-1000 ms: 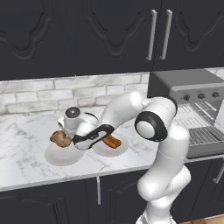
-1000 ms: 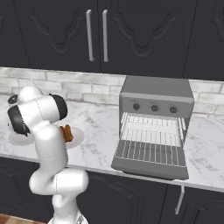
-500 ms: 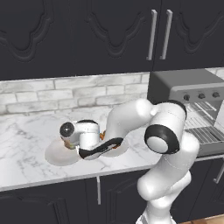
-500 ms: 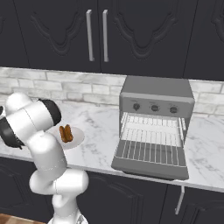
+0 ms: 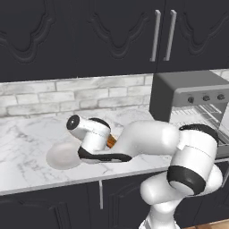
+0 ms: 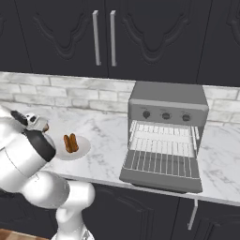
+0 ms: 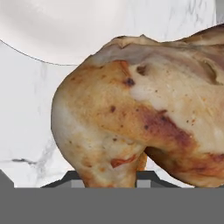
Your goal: Open the toaster oven door. Place the hotdog bun on the top rack in the toaster oven and place the chicken drumstick on the bottom rack.
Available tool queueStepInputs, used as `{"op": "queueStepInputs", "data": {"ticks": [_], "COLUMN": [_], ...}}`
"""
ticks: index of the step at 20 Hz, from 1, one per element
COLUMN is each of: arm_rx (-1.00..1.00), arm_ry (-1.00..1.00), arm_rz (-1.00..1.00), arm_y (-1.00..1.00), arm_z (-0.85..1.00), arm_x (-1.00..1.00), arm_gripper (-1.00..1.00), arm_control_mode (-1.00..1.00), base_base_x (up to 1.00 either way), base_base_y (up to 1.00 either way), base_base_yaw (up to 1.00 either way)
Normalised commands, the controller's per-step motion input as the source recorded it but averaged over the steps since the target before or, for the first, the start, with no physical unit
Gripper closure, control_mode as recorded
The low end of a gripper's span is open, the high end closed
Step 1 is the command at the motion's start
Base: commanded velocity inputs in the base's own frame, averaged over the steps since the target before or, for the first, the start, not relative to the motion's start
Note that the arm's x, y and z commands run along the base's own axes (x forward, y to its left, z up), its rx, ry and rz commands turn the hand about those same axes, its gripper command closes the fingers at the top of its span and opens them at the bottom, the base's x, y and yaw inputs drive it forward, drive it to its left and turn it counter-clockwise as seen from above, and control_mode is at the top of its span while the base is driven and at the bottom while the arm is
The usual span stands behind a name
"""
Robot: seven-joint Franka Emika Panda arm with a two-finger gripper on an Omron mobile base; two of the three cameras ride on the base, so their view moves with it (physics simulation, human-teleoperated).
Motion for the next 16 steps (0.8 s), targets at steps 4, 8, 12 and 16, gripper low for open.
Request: {"op": "queueStepInputs", "data": {"ticks": [4, 8, 12, 16], "arm_rx": [0.14, 0.15, 0.15, 0.14], "arm_ry": [-0.06, -0.04, -0.05, -0.08], "arm_rz": [-0.44, -0.44, -0.46, -0.43], "arm_y": [-0.84, -0.91, -0.88, -0.86], "arm_z": [0.42, 0.24, 0.24, 0.15], "arm_x": [-0.39, -0.34, -0.25, -0.14], "arm_gripper": [1.00, 1.00, 1.00, 1.00], "arm_control_mode": [-1.00, -1.00, -1.00, -1.00], "base_base_x": [0.00, 0.00, 0.00, 0.00], "base_base_y": [0.00, 0.00, 0.00, 0.00], "base_base_yaw": [0.00, 0.00, 0.00, 0.00]}}
